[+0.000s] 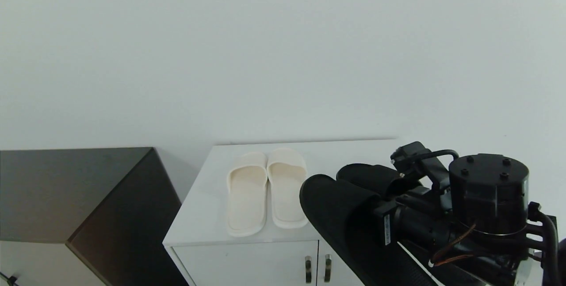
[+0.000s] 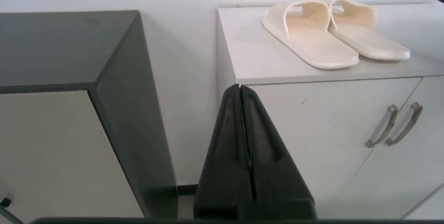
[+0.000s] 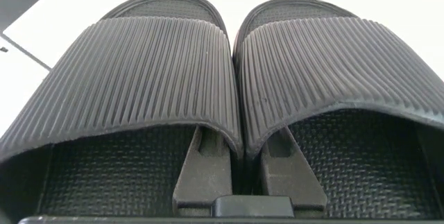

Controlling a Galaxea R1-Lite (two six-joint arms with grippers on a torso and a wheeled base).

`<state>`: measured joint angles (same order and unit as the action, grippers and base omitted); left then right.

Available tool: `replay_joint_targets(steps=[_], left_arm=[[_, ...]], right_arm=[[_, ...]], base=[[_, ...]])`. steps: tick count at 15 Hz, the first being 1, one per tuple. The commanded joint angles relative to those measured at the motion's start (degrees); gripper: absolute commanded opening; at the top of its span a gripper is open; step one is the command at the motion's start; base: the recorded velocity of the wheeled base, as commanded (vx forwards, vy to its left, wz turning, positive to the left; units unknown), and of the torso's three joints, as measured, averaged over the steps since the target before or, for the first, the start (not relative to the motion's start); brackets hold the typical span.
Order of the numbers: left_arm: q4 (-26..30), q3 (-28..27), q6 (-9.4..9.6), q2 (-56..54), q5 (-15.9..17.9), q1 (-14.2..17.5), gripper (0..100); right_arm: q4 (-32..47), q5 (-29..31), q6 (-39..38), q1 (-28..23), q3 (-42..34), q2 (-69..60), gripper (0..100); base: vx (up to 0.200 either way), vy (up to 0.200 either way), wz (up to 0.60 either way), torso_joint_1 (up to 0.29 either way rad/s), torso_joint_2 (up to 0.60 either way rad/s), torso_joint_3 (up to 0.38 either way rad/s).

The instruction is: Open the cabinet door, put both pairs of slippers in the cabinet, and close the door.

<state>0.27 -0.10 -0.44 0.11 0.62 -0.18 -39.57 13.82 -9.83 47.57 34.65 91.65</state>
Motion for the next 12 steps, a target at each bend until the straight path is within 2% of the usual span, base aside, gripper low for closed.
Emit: replay_joint_targets(steps=[1, 6, 10, 12], left_arm=[[0.0, 0.01, 0.0, 0.07, -0.01, 0.01, 0], [-0.09, 0.01, -0.09, 0.07, -0.01, 0.01, 0], [-0.09, 0.01, -0.53, 0.07, -0.01, 0.01, 0], [-0.09, 0.01, -0.26, 0.07, -0.18, 0.01, 0]], right_arm=[[0.02, -0.46, 0.51, 0.16, -1.07, -1.39, 0], [-0.16, -3.19, 0.95, 0.16, -3.01, -3.32, 0], [-1.12, -6.53, 1.12, 0.24, -4.41, -4.37, 0], [-1.21, -8.02, 3.23, 0.24, -5.91, -5.16, 0]], base=[[-0.2, 0.0, 0.0, 0.022, 0.01, -0.007], [-0.2, 0.0, 0.0, -0.007, 0.0, 0.008], [0.0, 0.0, 0.0, 0.0, 0.0, 0.0], [0.0, -0.2, 0.0, 0.012, 0.0, 0.0]])
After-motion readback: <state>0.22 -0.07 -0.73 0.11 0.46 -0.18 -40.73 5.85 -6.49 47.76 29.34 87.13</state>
